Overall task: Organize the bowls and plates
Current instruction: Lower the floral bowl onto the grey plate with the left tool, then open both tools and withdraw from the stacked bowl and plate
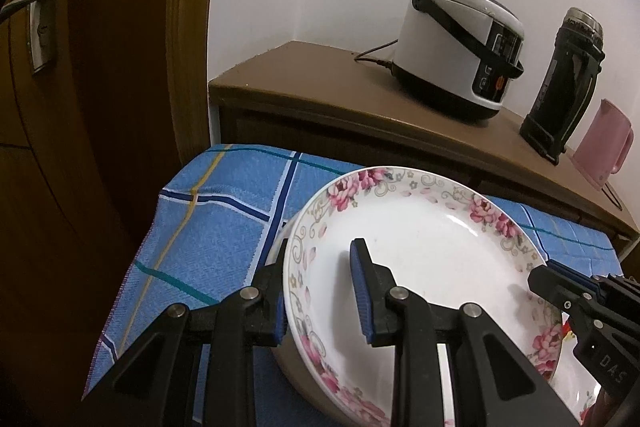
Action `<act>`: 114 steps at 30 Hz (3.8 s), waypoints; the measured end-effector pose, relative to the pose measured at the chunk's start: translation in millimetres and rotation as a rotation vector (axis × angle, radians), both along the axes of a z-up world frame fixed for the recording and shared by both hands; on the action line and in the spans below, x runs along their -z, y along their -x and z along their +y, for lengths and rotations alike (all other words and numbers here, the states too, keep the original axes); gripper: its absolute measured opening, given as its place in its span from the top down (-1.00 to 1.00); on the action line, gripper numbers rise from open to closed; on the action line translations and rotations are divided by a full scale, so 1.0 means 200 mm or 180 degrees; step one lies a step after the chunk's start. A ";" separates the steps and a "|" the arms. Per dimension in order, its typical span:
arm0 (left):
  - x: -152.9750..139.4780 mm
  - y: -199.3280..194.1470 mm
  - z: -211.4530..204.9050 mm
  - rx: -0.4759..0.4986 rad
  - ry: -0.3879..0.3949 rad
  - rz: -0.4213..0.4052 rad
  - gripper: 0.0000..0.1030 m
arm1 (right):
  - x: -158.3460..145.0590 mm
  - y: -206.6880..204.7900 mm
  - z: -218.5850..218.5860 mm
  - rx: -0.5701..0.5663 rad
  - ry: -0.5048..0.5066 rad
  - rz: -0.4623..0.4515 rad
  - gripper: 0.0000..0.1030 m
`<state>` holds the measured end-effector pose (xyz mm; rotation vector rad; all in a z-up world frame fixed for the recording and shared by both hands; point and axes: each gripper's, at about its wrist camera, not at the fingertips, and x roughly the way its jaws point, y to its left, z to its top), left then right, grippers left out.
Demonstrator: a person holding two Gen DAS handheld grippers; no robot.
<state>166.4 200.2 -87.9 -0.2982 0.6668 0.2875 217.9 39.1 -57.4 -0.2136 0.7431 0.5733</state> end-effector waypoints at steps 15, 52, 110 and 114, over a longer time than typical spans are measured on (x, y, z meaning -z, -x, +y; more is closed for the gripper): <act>0.02 -0.03 0.00 0.0042 0.0045 0.0183 0.44 | 0.02 -0.03 0.02 0.0015 0.0057 0.0044 0.71; 0.06 -0.07 -0.01 0.0140 0.0023 0.0352 0.43 | 0.08 -0.07 0.05 0.0029 0.0178 0.0125 0.72; -0.03 0.03 -0.09 0.0200 -0.0266 -0.0035 -0.31 | -0.04 0.22 -0.51 0.0558 -0.0311 -0.0122 0.00; -0.08 0.08 -0.09 0.0119 -0.0240 -0.0228 -0.30 | -0.03 0.26 -0.65 0.0757 -0.0349 -0.0127 -0.01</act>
